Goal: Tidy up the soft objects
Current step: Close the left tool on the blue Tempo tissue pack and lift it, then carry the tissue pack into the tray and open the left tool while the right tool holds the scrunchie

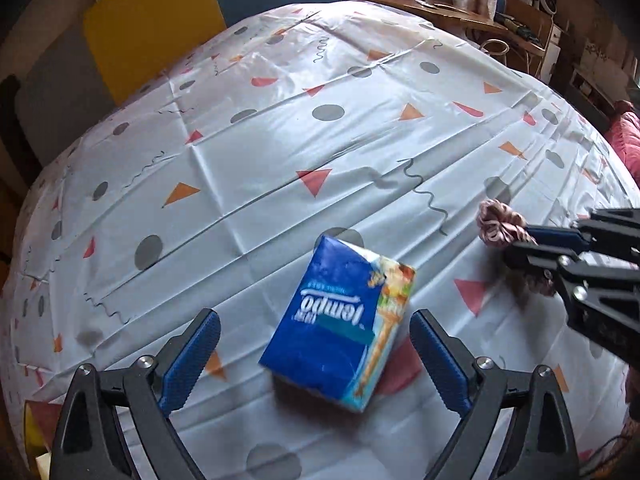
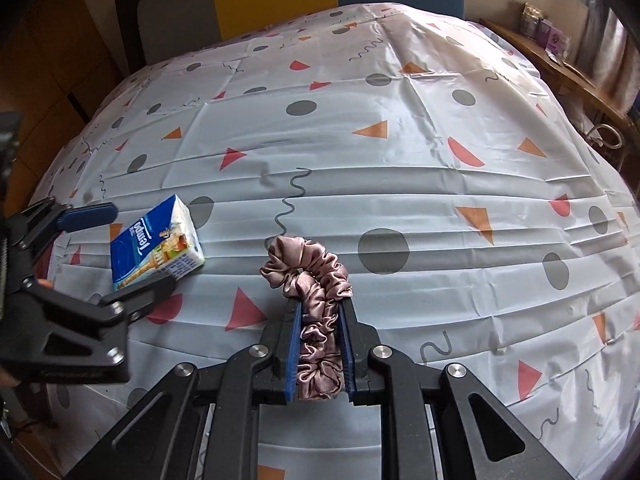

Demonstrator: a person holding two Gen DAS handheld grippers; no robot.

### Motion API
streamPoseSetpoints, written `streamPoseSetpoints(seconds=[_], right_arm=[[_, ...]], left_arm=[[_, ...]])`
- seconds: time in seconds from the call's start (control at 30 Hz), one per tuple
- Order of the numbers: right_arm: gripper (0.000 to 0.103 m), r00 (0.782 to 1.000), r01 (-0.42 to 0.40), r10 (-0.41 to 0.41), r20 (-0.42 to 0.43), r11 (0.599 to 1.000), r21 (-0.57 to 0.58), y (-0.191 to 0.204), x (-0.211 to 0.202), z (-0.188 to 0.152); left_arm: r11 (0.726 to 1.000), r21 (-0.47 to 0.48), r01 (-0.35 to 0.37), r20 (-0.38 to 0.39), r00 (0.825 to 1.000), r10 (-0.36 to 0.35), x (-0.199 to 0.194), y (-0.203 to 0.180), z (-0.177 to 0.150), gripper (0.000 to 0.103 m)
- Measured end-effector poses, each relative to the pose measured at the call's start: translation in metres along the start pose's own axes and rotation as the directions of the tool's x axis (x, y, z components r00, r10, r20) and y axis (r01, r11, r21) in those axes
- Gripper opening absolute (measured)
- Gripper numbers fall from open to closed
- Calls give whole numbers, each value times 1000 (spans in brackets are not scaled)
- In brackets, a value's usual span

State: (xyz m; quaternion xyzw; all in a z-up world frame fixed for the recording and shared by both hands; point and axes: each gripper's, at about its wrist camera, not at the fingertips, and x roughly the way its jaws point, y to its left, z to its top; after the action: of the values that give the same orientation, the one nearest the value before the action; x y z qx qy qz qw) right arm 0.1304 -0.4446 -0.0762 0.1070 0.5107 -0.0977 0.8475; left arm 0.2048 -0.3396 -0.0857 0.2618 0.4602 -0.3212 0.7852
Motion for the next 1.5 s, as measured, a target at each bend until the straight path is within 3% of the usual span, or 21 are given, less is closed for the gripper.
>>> streamPoseSetpoints(seconds=[0.13,0.23,0.43,0.6,0.77,1.1,1.5], right_arm=[[18,1000,14,-14,-6,1000,-23,2,5,0],[18,1000,18,-17,4,999,-34,3,5,-1],[18,998,-67,68,13,993,-92,21,3,-7],[18,991,-131,134,4,976,-171,47,2,-18],[19,990,-134,138,10,977,-167,51,2,-23],[19,996,-78,87,36,978,-196,58,4,-27],[19,997,0,15,71,977,-211,67,6,-33]], left_arm=[[997,-70,37,15,999,-36,7,4,-2,54],[989,-143,47,39,998,-42,-8,8,-11,54],[972,-235,10,134,991,23,-72,12,-41,54],[953,-298,-61,207,970,126,-127,16,-77,54],[928,-358,-102,252,946,202,-166,28,-110,54],[877,-458,-146,253,924,286,-210,52,-174,54],[822,-549,-154,222,921,320,-229,84,-236,54]])
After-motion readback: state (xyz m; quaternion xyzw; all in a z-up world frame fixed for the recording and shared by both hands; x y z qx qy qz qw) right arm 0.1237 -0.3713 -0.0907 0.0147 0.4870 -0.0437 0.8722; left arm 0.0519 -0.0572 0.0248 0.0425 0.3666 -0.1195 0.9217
